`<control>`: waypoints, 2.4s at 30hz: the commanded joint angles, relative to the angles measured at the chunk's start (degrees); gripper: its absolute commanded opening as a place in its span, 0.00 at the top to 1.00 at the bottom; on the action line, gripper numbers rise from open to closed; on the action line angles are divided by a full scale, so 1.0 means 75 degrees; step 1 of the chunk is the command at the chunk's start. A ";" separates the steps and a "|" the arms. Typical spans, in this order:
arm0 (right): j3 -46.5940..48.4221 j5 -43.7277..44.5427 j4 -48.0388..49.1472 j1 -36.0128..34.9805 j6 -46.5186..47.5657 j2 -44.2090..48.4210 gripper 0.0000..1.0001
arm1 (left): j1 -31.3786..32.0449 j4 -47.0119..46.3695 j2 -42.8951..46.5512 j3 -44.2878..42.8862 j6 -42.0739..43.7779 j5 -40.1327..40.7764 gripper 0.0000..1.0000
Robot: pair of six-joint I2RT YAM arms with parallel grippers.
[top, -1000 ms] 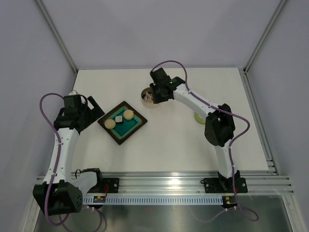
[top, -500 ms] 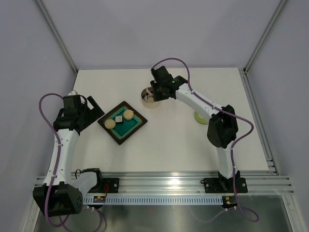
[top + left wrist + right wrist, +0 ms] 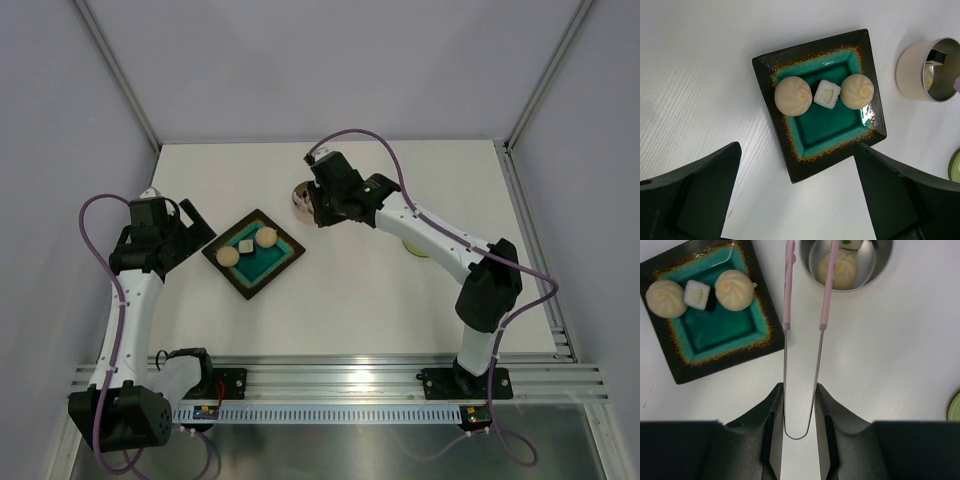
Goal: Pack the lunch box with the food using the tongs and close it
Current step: Pick up the clamp from the packing box, then pick up the fake food from the plate.
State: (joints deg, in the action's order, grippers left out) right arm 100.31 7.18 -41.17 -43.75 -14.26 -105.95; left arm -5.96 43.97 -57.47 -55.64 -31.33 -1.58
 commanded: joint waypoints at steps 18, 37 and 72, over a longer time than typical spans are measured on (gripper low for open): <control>-0.1281 -0.0021 0.1118 -0.1749 -0.0079 0.0077 0.76 | -0.0050 -0.0073 0.0222 -0.0105 0.0111 0.0035 0.01; -0.0942 0.0566 0.1212 -0.1925 0.0097 -0.0943 0.69 | -0.0038 -0.0120 0.0116 -0.0082 0.0135 0.0024 0.01; 0.0383 0.0437 0.1048 -0.1937 0.0155 -0.2068 0.62 | -0.0061 -0.0026 0.0151 -0.0187 0.0217 0.0059 0.01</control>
State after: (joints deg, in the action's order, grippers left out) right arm 100.20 9.98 -33.93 -57.82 -13.87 -121.19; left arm -6.07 44.36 -56.97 -55.64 -30.87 -1.52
